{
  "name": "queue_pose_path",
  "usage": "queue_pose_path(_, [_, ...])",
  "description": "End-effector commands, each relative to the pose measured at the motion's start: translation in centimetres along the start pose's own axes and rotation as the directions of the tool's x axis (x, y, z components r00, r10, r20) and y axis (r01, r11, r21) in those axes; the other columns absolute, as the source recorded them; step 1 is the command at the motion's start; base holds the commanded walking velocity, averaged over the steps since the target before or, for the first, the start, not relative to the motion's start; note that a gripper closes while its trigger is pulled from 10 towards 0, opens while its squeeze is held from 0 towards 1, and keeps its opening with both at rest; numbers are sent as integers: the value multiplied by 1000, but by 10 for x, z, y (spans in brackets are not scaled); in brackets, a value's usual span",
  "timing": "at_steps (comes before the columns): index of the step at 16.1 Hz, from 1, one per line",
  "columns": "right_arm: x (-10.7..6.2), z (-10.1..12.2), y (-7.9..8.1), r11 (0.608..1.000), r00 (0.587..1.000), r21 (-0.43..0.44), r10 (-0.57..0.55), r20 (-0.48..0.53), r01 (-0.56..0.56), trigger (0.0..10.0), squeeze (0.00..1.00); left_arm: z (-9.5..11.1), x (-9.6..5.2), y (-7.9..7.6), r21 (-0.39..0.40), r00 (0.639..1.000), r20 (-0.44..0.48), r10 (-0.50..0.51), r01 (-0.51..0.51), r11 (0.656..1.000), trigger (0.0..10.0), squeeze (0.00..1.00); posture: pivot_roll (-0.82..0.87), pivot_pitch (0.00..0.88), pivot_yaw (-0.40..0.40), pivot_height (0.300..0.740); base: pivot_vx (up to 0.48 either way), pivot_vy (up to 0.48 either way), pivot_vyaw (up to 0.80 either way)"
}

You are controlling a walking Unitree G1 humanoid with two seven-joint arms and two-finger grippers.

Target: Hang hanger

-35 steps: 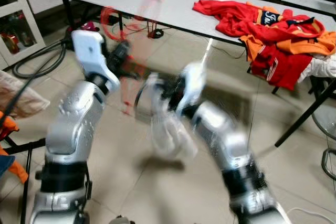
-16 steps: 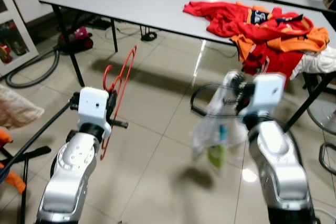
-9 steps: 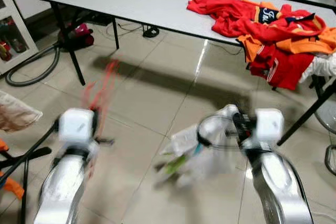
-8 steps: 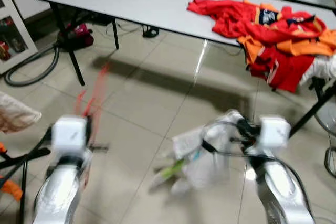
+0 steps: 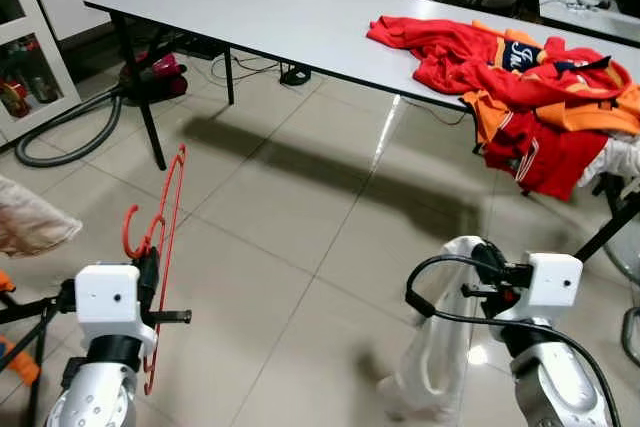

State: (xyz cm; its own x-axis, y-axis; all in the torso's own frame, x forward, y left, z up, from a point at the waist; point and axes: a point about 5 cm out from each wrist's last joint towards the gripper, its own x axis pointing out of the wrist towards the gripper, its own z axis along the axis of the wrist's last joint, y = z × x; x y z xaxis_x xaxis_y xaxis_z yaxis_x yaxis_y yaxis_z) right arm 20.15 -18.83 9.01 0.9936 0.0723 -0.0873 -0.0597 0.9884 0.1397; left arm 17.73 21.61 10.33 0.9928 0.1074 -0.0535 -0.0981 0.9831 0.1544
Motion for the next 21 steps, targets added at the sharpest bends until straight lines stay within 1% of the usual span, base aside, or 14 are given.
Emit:
queue_pose_path(1, [2,12,1,1000,998,-17,18,59,-17,10000,0,9,3,-5,2,999,44,-22,22,1000,10000,275,-42,0,-69,740,401,0,0])
queue_pose_path(3, [7,14,5,999,997,-24,33,68,-31,10000,0,12,10,-5,-2,998,53,-18,18,1000,10000,216,-42,0,-69,740,411,0,0])
queue_pose_path(4, [9,14,7,999,997,-15,35,71,-34,10000,0,13,11,-7,8,998,57,-30,29,1000,10000,145,-44,0,-64,740,480,0,0])
queue_pose_path(5, [10,13,9,999,997,-10,37,72,-37,10000,0,13,13,-9,18,998,59,-36,35,999,10000,0,-44,0,-62,740,480,0,0])
queue_pose_path(7, [14,14,14,999,996,-7,42,74,-42,10000,0,15,17,-11,16,997,64,-45,44,999,10000,0,-48,0,-58,740,480,0,0])
queue_pose_path(10, [17,16,15,999,996,-13,39,74,-38,10000,0,16,20,-12,14,997,64,-49,48,999,10000,0,-54,0,-55,740,480,0,0])
queue_pose_path(11, [20,19,15,998,996,-40,41,81,-37,10000,0,16,21,-12,12,997,66,-43,43,999,10000,0,-56,0,-53,740,480,0,0])
queue_pose_path(12, [21,21,16,997,995,-64,47,84,-41,10000,0,17,22,-12,14,997,69,-40,39,999,10000,0,-59,0,-52,740,480,0,800])
queue_pose_path(14, [22,21,18,996,995,-73,55,85,-48,10000,0,18,23,-12,18,997,71,-39,38,999,10000,0,-58,0,-47,740,480,0,800])
queue_pose_path(17, [25,21,19,998,995,-50,50,89,-45,10000,0,21,27,-13,37,995,76,-62,60,998,10000,0,-61,0,-39,740,480,0,800])
queue_pose_path(18, [26,22,19,999,995,-14,44,94,-43,10000,0,20,27,-14,48,995,77,-71,68,997,10000,0,-64,0,-36,740,480,0,0])
queue_pose_path(21, [27,24,22,999,993,-5,54,101,-54,10000,0,21,30,-13,43,995,76,-69,65,997,10000,0,-69,0,-35,740,480,0,0])
